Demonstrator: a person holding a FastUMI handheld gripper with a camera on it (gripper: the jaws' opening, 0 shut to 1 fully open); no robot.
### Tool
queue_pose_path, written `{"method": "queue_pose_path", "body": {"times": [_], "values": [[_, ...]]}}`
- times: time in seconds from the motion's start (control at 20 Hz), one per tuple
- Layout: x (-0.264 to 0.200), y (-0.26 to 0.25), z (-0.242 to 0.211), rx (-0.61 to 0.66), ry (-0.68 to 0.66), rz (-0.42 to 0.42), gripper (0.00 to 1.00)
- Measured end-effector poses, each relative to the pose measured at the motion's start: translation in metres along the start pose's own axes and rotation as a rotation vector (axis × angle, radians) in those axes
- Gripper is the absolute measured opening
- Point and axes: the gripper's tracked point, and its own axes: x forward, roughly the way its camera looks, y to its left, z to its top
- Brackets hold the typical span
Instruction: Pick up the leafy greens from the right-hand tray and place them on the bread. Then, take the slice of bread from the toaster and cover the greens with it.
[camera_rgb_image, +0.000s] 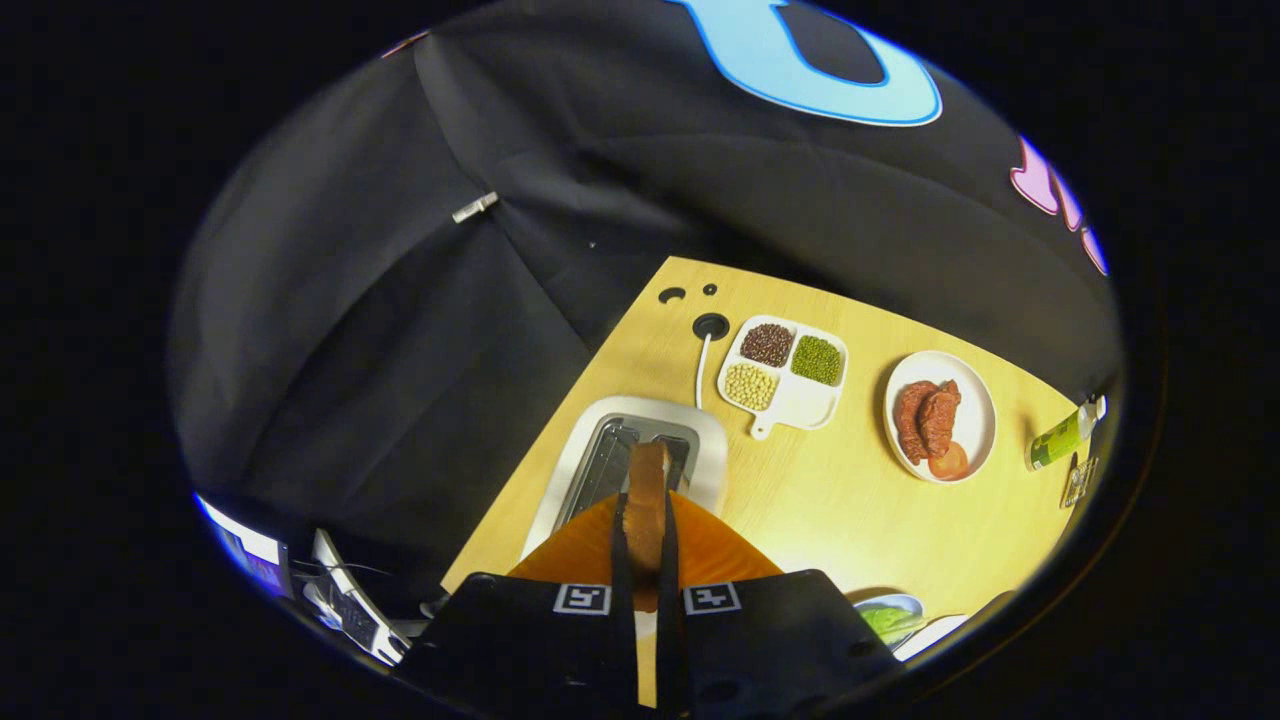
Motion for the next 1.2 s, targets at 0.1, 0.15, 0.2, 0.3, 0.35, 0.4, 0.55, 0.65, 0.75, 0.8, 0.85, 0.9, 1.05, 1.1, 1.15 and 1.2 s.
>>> {"method": "queue_pose_path", "body": {"times": [0.1, 0.15, 0.2, 0.3, 0.35, 0.4, 0.55, 0.65, 0.75, 0.8, 0.85, 0.9, 1.05, 1.1, 1.15, 1.2], "values": [[-0.023, -0.007, 0.01, 0.018, -0.044, 0.026, 0.12], [-0.035, -0.013, 0.014, 0.024, -0.067, 0.037, 0.12], [-0.048, -0.017, 0.015, 0.034, -0.082, 0.05, 0.12], [-0.075, -0.028, 0.012, 0.057, -0.111, 0.075, 0.11], [-0.087, -0.038, 0.01, 0.061, -0.123, 0.079, 0.12], [-0.099, -0.049, 0.004, 0.062, -0.134, 0.077, 0.12], [-0.129, -0.087, -0.024, 0.058, -0.157, 0.051, 0.12], [-0.142, -0.114, -0.051, 0.063, -0.154, 0.031, 0.12], [-0.149, -0.138, -0.079, 0.06, -0.135, 0.015, 0.12], [-0.15, -0.15, -0.093, 0.065, -0.126, 0.005, 0.12], [-0.15, -0.161, -0.108, 0.076, -0.111, -0.004, 0.12], [-0.148, -0.169, -0.122, 0.094, -0.099, -0.006, 0.12], [-0.143, -0.185, -0.163, 0.126, -0.054, 0.01, 0.12], [-0.139, -0.187, -0.173, 0.137, -0.042, 0.011, 0.12], [-0.135, -0.192, -0.183, 0.155, -0.032, 0.005, 0.12], [-0.129, -0.195, -0.191, 0.176, -0.022, 0.007, 0.12]]}}
